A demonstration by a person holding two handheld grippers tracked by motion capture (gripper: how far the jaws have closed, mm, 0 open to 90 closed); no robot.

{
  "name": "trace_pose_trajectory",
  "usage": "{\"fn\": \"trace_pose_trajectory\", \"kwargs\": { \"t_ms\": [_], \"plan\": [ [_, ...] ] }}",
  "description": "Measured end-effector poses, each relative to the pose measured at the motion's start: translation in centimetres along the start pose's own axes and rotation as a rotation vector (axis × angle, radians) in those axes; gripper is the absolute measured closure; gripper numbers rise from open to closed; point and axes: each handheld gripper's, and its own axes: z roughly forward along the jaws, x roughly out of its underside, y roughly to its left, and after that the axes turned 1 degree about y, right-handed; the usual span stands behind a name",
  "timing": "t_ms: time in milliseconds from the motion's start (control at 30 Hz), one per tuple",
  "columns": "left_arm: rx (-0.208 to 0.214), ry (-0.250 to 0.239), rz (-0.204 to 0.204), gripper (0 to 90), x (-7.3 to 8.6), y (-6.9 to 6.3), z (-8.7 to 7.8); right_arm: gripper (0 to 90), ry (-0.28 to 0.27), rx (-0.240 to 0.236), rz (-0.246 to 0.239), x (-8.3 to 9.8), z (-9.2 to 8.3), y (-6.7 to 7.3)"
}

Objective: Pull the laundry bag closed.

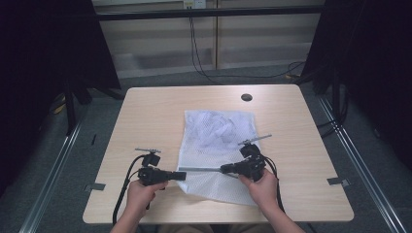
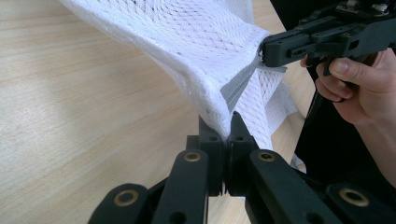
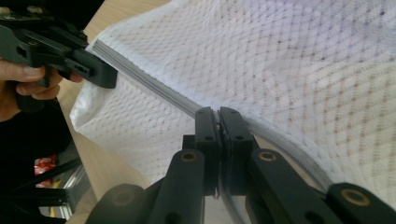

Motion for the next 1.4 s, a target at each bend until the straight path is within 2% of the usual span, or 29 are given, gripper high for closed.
{"fn": "trace_pose_trajectory", "kwargs": {
  "t_ms": [100,200,333,867,900,967,1400],
  "plan": [
    [-0.004,-0.014,-0.005,88.7,0.0,0.2,-0.4,86.9,0.001,0.016,0.005,0.1,-0.3,-0.4],
    [-0.003,-0.014,-0.008,88.7,0.1,0.3,-0.4,86.9,-0.008,0.012,0.025,0.4,-0.7,-1.1],
    [0.003,-0.015,-0.018,88.7,0.1,0.2,-0.3,86.9,-0.011,0.019,0.023,0.7,-1.1,-1.4],
    [-0.005,-0.009,-0.010,88.6,0.1,0.2,-0.3,86.8,-0.012,0.026,0.024,0.8,-1.8,-1.8],
    [-0.001,-0.014,-0.020,88.7,0.1,0.2,-0.3,86.8,-0.007,0.037,0.020,0.8,-1.8,-1.8],
    [-0.005,-0.011,-0.010,88.6,0.1,0.3,-0.4,86.8,-0.007,0.031,0.023,0.8,-1.9,-1.8],
    [-0.003,-0.010,-0.015,88.7,0.1,0.3,-0.3,86.8,-0.002,0.054,0.019,0.9,-2.7,-2.1]
  ]
}}
